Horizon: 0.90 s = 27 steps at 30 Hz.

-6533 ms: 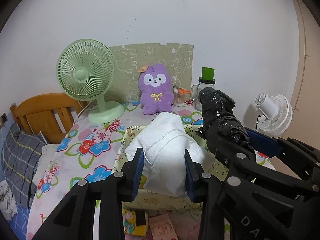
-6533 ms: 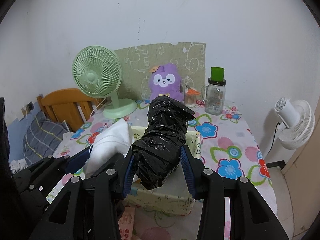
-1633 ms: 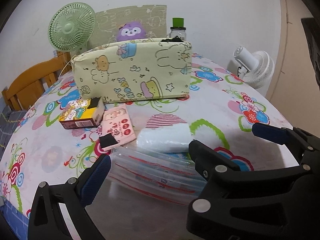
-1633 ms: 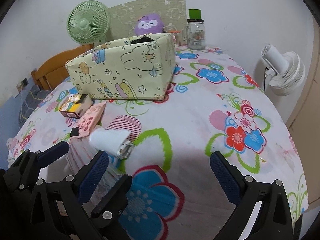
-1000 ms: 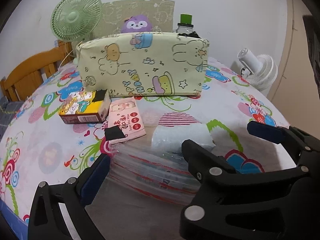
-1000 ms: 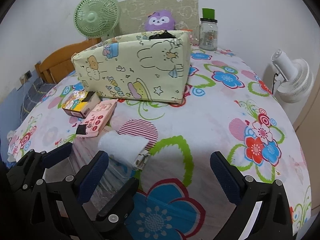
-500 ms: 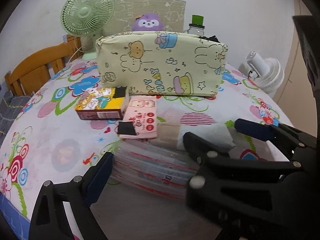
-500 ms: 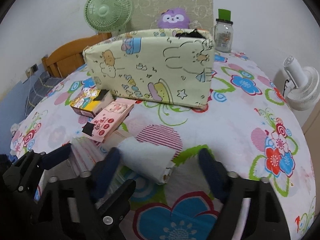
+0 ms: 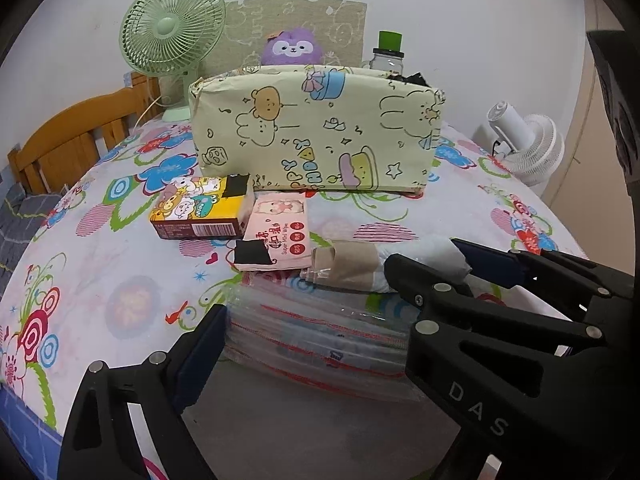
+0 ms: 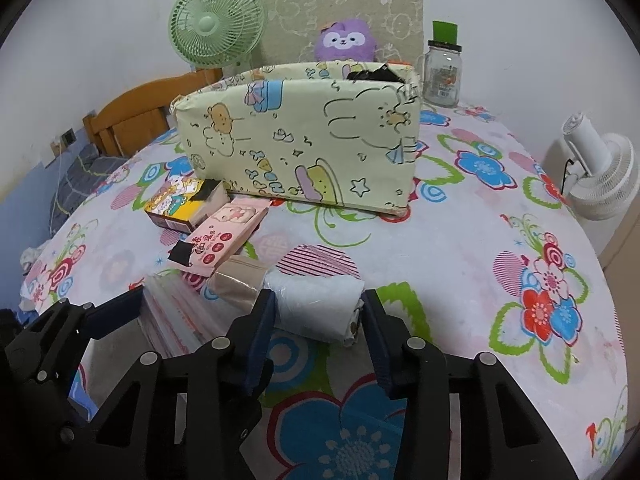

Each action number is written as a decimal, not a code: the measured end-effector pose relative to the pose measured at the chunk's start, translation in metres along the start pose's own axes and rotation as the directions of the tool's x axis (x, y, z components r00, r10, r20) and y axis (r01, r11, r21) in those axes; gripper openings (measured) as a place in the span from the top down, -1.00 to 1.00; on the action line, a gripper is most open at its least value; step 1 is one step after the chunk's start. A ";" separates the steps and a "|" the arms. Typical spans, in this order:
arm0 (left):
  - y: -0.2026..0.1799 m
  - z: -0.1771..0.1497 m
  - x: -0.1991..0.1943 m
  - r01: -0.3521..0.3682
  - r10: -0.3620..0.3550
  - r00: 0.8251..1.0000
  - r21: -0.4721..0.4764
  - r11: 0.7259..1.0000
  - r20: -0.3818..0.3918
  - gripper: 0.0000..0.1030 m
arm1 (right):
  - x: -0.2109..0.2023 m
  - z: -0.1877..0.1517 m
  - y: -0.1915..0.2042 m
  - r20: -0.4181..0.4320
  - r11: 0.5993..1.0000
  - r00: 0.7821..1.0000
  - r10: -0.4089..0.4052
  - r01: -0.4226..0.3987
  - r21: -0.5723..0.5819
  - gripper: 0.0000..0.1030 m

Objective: Organize soft objects
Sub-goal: 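Grasp the white rolled item with the right tool while the left tool grasps the clear plastic bags, then lift the white rolled item with the right tool while the left tool carries the plastic bags over the box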

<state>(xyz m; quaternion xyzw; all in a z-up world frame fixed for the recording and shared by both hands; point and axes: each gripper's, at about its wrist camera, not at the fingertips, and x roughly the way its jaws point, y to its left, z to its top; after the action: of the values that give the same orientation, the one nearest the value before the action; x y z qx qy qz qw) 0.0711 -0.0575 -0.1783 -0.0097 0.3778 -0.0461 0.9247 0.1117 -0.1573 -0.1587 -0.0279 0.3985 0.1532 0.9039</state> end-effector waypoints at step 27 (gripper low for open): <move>-0.017 0.038 -0.061 0.005 -0.009 0.992 0.034 0.999 0.129 -0.82 | -0.074 0.034 -0.001 0.137 0.998 0.989 -0.062 0.060 0.018 0.10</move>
<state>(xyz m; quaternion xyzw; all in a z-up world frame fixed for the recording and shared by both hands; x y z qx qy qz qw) 0.0526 -0.0689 -0.1077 0.0016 0.3162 -0.0549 0.9471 0.0890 -0.1709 -0.0820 -0.0231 0.3351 0.1245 0.9337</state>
